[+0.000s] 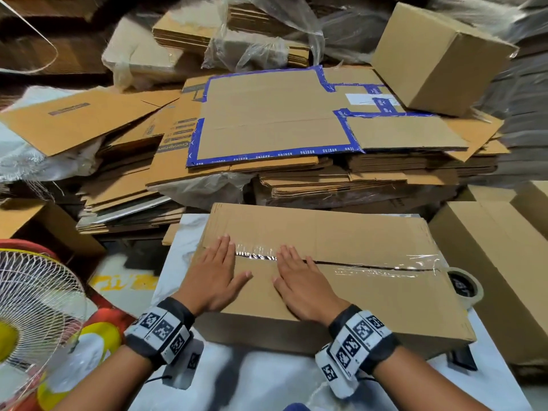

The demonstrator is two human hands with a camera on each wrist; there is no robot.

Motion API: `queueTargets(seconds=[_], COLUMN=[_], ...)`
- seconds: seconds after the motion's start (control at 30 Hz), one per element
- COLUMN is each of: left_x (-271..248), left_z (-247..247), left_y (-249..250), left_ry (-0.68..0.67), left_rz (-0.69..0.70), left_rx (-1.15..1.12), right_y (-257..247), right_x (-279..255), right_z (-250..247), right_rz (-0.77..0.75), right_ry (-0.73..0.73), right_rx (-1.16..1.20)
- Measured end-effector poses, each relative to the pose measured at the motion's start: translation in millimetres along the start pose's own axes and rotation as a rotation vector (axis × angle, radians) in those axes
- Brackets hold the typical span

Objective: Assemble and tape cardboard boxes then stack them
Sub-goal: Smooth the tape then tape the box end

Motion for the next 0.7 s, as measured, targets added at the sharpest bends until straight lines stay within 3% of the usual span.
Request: queueTargets(seconds=[0.17,0.37,0.6,0.7], left_x=[-1.9,3.6,5.1,6.9], left_z=[-1.4,9.4,10.9,12.7], left_y=[-14.3,23.9,22.1,45.2], left_ry=[0.028,-0.053,-0.063,-0.076], left_rz=[-0.042,0.15,0.127,0.169], left_rx=[-0.006,-0.046,-0.031,-0.029], right_y=[22.8,19.0,60.2,65.4], right_x=[-6.6,-6.2,-25.7,-28.1], right_z=[8.7,5.8,14.4,12.7], right_rz=[0.047,0.052,0.147,0.187], right_ry=[-0.021,-0.025,-0.041,-0.038], right_rx=[-0.051,-0.015,-0.04,-0.046])
Point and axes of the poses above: each hand's wrist, its own x-axis towards the middle knuckle, its own z-axis out of the palm, y = z × x, the point moved 8 cm from there along x, towards the middle knuckle, and after that the axes turned 14 degrees about -x, right-handed, at the moved point
